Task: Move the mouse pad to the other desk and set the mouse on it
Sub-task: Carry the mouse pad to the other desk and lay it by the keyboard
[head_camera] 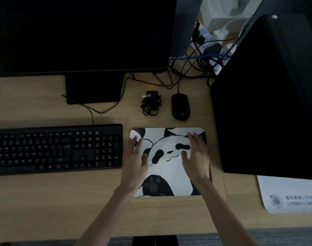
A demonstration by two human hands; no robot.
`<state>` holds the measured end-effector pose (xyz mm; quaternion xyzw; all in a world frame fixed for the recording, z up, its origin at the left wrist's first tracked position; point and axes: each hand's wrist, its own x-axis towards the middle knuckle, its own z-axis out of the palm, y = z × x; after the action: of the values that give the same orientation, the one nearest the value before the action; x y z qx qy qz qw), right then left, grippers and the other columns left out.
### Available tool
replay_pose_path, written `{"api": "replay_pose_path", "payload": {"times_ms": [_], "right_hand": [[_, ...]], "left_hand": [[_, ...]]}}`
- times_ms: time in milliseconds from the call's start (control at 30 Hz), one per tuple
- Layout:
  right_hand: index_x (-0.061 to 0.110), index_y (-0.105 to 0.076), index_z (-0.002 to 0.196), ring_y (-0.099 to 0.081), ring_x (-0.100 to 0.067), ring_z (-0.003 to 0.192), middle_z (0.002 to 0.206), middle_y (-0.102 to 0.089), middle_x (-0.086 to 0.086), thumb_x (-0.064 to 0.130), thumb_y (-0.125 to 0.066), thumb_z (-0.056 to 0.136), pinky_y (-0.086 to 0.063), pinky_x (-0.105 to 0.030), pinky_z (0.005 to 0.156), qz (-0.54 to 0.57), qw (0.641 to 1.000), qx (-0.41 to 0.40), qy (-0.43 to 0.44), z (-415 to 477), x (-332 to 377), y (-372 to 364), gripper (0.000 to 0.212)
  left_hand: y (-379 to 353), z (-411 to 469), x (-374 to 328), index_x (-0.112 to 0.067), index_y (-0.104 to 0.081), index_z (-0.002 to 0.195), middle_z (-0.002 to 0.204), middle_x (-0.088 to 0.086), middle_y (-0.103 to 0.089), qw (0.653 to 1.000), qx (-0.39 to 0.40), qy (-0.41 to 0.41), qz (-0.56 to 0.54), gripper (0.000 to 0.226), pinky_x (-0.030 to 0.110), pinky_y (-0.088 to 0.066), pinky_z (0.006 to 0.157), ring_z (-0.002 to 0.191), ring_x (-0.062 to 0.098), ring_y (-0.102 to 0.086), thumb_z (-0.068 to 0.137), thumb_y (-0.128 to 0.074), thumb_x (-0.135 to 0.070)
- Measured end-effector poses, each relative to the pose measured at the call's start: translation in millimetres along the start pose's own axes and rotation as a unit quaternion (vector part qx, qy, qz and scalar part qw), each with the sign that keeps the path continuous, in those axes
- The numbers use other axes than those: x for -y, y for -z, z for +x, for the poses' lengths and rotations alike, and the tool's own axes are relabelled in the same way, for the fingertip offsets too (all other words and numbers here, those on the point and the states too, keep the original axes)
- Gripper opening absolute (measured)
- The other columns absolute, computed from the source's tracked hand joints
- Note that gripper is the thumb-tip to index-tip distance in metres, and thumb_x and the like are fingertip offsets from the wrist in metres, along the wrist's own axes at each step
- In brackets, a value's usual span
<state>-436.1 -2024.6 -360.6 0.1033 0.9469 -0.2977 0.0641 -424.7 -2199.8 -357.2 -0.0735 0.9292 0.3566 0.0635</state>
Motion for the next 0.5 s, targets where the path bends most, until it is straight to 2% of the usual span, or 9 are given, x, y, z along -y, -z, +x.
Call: {"api": "replay_pose_path", "payload": {"times_ms": [67,133,200,300,400,500], "right_hand": [[0.018,-0.02,0.145,-0.005,-0.025,0.147,0.158,-0.015,-0.006,0.02,-0.043,0.091,-0.007,-0.042,0.118,-0.049,0.995,0.058,0.069,10.4,16.4,-10.4,0.058],[0.021,-0.013,0.146,0.004,-0.023,0.147,0.16,-0.007,-0.004,0.025,-0.037,0.094,0.003,-0.04,0.118,-0.085,0.986,0.1,0.105,21.4,28.5,-21.2,0.058],[0.022,-0.01,0.146,0.007,-0.022,0.147,0.16,-0.004,-0.003,0.027,-0.032,0.095,0.008,-0.039,0.117,-0.105,0.98,0.122,0.116,29.1,29.7,-29.7,0.056],[0.024,-0.005,0.147,0.009,-0.016,0.146,0.16,-0.001,-0.001,0.036,-0.026,0.095,0.012,-0.035,0.115,-0.127,0.975,0.127,0.129,34.8,11.9,-37.1,0.057],[0.024,0.01,0.142,0.013,-0.011,0.142,0.157,0.006,0.003,0.049,-0.011,0.087,0.014,-0.032,0.112,-0.154,0.975,0.101,0.125,37.0,-11.6,-37.6,0.064],[0.026,0.013,0.138,0.014,-0.011,0.139,0.157,0.004,0.003,0.052,-0.006,0.084,0.013,-0.032,0.113,-0.172,0.975,0.079,0.12,38.3,-25.0,-36.0,0.063]], "left_hand": [[-9.5,19.3,-11.7,-0.01,-0.023,0.144,0.157,0.007,-0.016,0.996,0.038,-0.05,0.065,0.054,0.039,-0.005,0.119,0.147,0.021,-0.007,0.092,-0.037,-0.011],[-19.8,36.8,-18.5,-0.013,-0.012,0.146,0.159,0.003,-0.005,0.987,0.078,-0.075,0.119,0.057,0.039,0.005,0.118,0.147,0.018,0.004,0.093,-0.032,-0.015],[-28.1,48.0,-14.9,-0.015,-0.008,0.147,0.16,0.004,-0.003,0.978,0.104,-0.087,0.157,0.059,0.04,0.008,0.116,0.147,0.017,0.006,0.093,-0.033,-0.02],[-35.1,50.9,5.6,-0.016,0.009,0.146,0.158,0.002,0.012,0.97,0.135,-0.096,0.178,0.068,0.032,0.019,0.112,0.141,0.01,0.02,0.091,-0.024,-0.039],[-37.2,45.9,17.5,-0.018,0.022,0.136,0.148,-0.003,0.025,0.972,0.106,-0.103,0.181,0.072,0.016,0.033,0.101,0.136,0.009,0.026,0.08,-0.004,-0.054],[-41.0,41.7,17.5,-0.015,0.023,0.135,0.146,-0.002,0.026,0.975,0.079,-0.089,0.189,0.073,0.017,0.032,0.101,0.138,0.012,0.024,0.08,-0.001,-0.056]]}}
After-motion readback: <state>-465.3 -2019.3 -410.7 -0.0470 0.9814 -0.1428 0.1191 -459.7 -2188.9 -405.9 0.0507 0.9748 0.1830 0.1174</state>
